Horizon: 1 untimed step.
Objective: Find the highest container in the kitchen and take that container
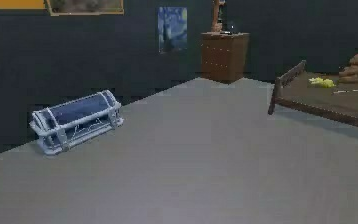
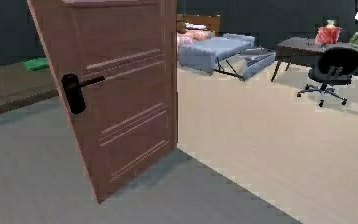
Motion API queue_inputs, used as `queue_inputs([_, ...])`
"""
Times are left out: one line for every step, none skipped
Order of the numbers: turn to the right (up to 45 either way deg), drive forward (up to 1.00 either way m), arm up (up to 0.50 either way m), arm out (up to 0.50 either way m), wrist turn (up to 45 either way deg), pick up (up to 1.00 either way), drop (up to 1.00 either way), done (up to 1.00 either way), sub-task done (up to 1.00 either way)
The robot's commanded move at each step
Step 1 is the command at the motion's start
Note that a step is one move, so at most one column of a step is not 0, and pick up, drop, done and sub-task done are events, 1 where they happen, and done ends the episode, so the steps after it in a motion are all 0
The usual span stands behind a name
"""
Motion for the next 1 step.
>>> queue_inputs([45.0,0.0,0.0,0.0,0.0,0.0,0.0,0.0,0.0])
